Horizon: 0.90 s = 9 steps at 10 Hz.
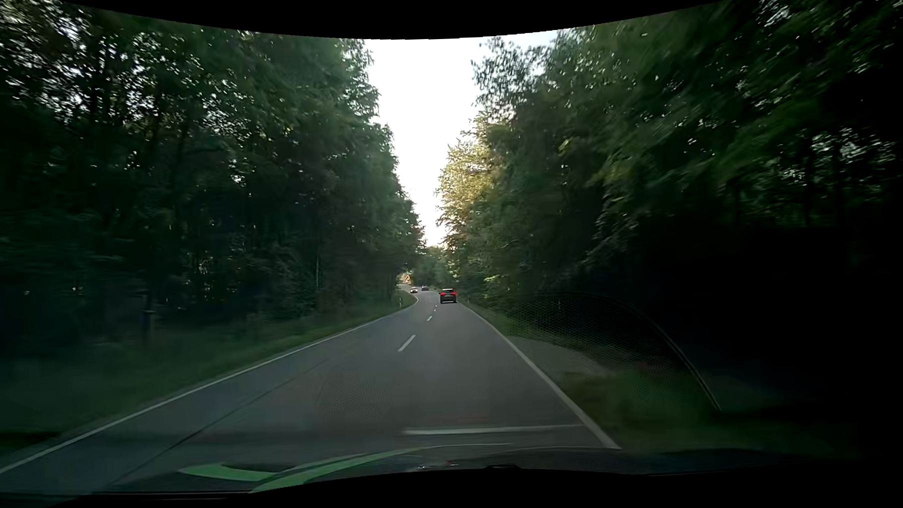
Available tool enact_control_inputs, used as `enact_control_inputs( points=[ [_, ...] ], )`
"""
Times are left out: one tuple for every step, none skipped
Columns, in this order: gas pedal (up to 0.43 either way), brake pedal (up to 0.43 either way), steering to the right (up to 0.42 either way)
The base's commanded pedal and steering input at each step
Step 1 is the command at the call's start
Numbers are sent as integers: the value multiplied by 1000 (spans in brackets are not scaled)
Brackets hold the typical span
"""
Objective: Follow the waypoints while adhering to traffic rules and regulations
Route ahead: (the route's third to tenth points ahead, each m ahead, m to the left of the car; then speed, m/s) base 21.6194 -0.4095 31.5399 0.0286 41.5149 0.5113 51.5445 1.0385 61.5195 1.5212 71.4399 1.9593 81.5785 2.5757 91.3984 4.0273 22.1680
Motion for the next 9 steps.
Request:
enact_control_inputs(
  points=[
    [0,0,-5],
    [0,0,-4],
    [0,0,-3],
    [0,0,-4],
    [0,0,-4],
    [0,0,-4],
    [0,0,-4],
    [0,0,-4],
    [8,0,-6]
  ],
)
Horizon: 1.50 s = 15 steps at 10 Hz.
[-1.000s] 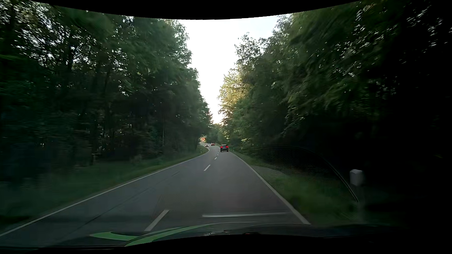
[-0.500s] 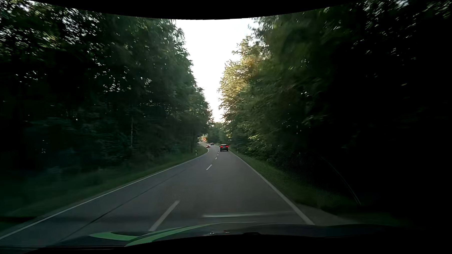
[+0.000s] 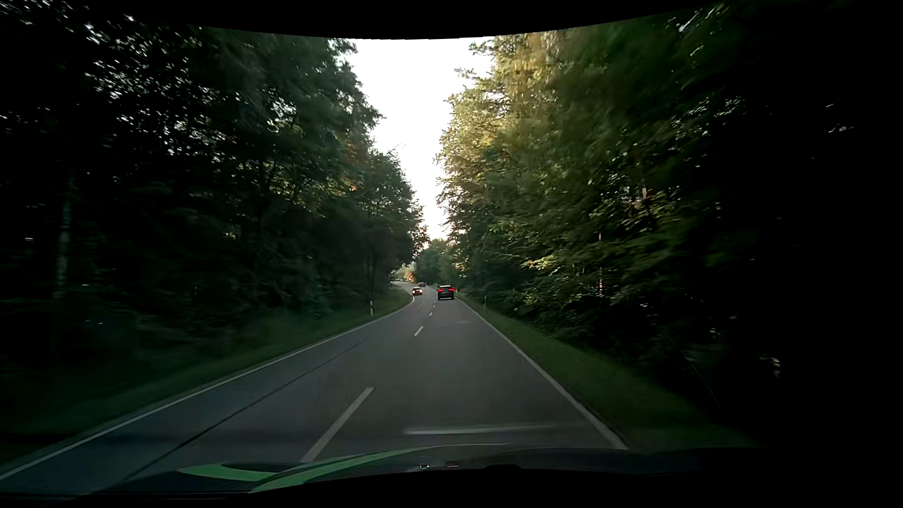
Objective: Follow the waypoints while adhering to traffic rules and regulations
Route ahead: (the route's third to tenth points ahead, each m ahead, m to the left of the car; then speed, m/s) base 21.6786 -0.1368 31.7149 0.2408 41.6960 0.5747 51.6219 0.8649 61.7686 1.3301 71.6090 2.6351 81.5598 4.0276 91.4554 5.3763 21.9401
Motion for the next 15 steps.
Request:
enact_control_inputs(
  points=[
    [20,0,-7],
    [28,0,-7],
    [39,0,-5],
    [39,0,-4],
    [47,0,-3],
    [47,0,-3],
    [47,0,-4],
    [47,0,-4],
    [59,0,-4],
    [59,0,-4],
    [59,0,-4],
    [59,0,-5],
    [59,0,-4],
    [59,0,-5],
    [59,0,-4]
  ],
)
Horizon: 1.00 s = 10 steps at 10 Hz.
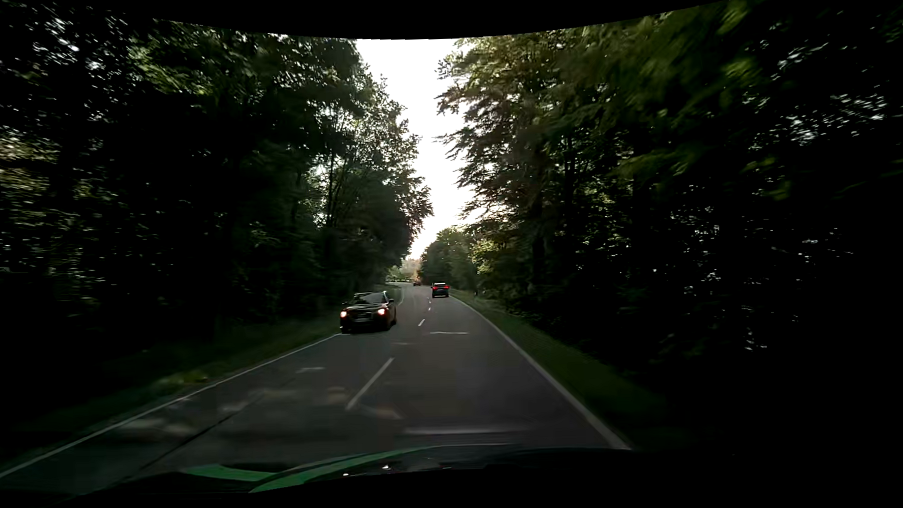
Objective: Follow the waypoints while adhering to traffic rules and regulations
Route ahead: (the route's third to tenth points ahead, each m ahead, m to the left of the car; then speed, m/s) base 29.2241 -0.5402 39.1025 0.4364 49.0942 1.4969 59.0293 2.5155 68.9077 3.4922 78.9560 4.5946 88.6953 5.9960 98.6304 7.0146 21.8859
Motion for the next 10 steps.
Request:
enact_control_inputs(
  points=[
    [59,0,-5],
    [59,0,-5],
    [59,0,-5],
    [59,0,-5],
    [59,0,-6],
    [59,0,-7],
    [59,0,-9],
    [59,0,-9],
    [59,0,-10],
    [59,0,-10]
  ],
)
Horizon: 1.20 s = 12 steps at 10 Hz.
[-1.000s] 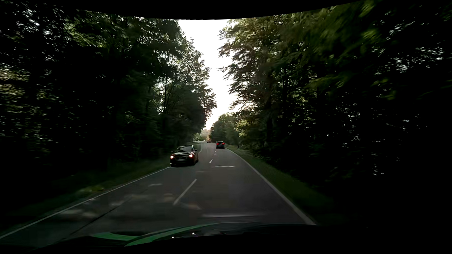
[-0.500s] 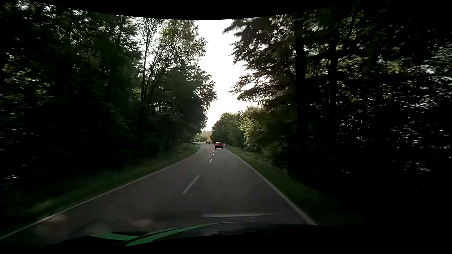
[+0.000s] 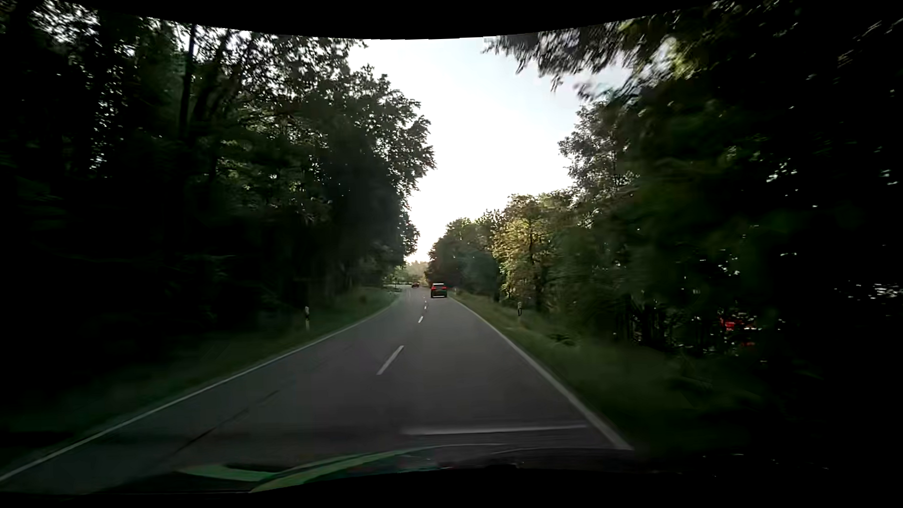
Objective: Follow the waypoints while adhering to traffic rules and regulations
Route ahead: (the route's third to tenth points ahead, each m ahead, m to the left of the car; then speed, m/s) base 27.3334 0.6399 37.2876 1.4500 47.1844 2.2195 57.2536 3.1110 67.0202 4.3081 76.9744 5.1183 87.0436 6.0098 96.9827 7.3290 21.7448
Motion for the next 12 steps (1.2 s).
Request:
enact_control_inputs(
  points=[
    [59,0,-10],
    [59,0,-10],
    [59,0,-11],
    [59,0,-11],
    [59,0,-12],
    [59,0,-11],
    [59,0,-11],
    [59,0,-11],
    [59,0,-11],
    [59,0,-11],
    [59,0,-10],
    [59,0,-10]
  ],
)
